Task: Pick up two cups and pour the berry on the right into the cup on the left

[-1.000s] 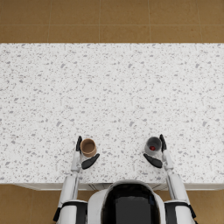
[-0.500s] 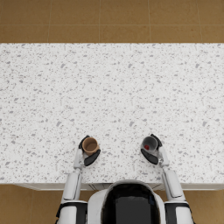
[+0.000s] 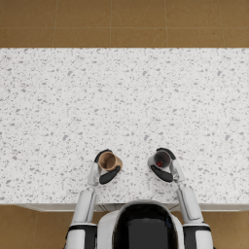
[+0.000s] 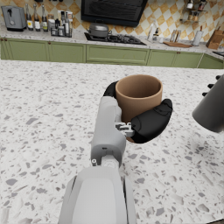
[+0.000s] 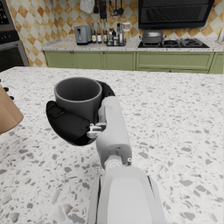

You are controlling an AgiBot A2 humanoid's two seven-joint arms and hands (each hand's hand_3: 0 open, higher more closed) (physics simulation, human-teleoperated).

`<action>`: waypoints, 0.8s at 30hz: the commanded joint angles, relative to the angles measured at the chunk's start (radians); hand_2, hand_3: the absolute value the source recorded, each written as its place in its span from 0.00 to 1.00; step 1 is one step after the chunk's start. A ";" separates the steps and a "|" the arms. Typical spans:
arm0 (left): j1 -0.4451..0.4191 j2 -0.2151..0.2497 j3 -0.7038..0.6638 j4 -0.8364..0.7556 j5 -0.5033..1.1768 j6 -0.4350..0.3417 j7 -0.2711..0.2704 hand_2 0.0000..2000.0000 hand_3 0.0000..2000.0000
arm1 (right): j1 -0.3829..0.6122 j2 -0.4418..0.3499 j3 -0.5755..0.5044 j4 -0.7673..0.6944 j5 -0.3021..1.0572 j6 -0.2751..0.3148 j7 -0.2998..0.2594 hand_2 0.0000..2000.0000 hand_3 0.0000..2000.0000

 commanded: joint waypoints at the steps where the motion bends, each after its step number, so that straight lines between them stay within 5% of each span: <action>1: 0.061 0.038 0.048 -0.019 0.031 0.000 0.000 1.00 0.64 | 0.078 -0.059 0.004 0.075 0.032 0.000 0.000 1.00 0.64; 14: 0.279 0.175 0.092 0.142 0.321 -0.006 0.001 1.00 0.64 | 0.401 -0.269 -0.006 -0.007 0.443 0.004 0.001 1.00 0.64; 15: 0.299 0.184 0.081 0.167 0.324 -0.006 0.001 1.00 0.64 | 0.496 -0.019 0.180 -0.008 0.475 0.005 0.001 1.00 0.64; 16: 0.304 0.187 0.083 0.172 0.326 -0.006 0.001 1.00 0.64 | 0.457 -0.230 0.036 -0.013 0.506 0.003 0.002 1.00 0.64; 22: 0.319 0.198 0.106 0.185 0.430 -0.008 0.002 1.00 0.64 | 0.528 -0.270 0.089 -0.043 0.698 0.016 0.003 1.00 0.64; 23: 0.329 0.203 0.113 0.193 0.442 -0.008 0.002 1.00 0.64 | 0.564 -0.186 0.171 -0.037 0.730 0.016 0.003 1.00 0.64; 24: 0.340 0.209 0.120 0.202 0.450 -0.008 0.002 1.00 0.64 | 0.549 -0.260 0.131 -0.033 0.762 0.016 0.004 1.00 0.64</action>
